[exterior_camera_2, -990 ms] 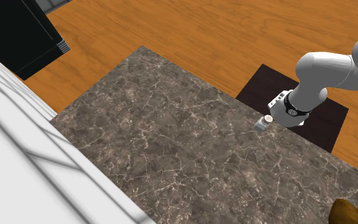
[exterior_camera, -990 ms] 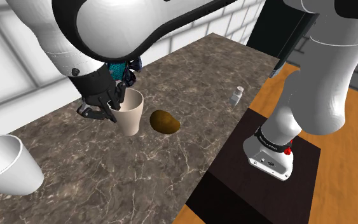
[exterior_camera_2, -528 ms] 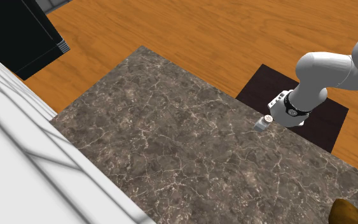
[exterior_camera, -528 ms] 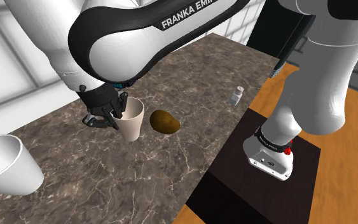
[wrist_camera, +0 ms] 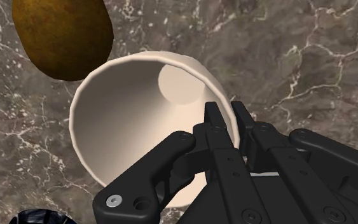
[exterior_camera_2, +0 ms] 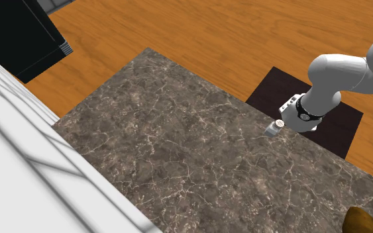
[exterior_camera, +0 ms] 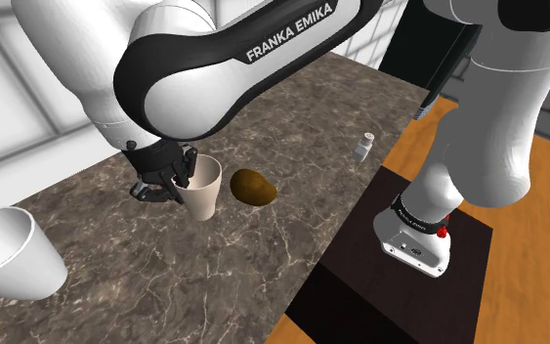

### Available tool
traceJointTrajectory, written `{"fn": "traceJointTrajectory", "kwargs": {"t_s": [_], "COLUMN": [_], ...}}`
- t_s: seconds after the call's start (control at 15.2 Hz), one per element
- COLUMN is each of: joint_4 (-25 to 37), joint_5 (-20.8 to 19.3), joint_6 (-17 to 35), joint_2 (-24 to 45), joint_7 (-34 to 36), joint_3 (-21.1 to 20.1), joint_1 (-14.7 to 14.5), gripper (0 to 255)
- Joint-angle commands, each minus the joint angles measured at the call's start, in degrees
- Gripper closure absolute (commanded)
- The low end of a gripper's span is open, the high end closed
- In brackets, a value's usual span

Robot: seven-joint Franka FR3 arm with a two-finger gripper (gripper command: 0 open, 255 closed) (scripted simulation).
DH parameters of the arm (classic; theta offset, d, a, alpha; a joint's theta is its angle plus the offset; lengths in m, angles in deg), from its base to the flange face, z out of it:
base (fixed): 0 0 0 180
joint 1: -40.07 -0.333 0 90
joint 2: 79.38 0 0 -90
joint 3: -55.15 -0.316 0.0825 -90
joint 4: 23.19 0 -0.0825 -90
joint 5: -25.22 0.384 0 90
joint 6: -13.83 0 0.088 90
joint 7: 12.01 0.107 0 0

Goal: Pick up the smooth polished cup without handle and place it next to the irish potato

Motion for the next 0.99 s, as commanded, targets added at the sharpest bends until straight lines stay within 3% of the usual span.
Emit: {"fn": "traceJointTrajectory", "kwargs": {"t_s": [0.0,0.07,0.13,0.46,0.73,0.92], "joint_4": [0.01,0.01,0.01,0.01,6.71,6.71], "joint_5": [-0.01,-0.01,-0.01,-0.01,0.58,0.58], "joint_6": [0.01,0.01,0.01,0.01,-7.08,-7.07], "joint_2": [0.00,0.00,0.00,0.00,-0.48,-0.48], "joint_7": [0.00,0.00,0.00,0.01,-0.48,-0.49], "joint_3": [0.00,0.00,0.00,0.00,-0.38,-0.38], "joint_1": [0.00,0.00,0.00,-0.01,-0.55,-0.55], "gripper": [255,255,0,0,0,0]}}
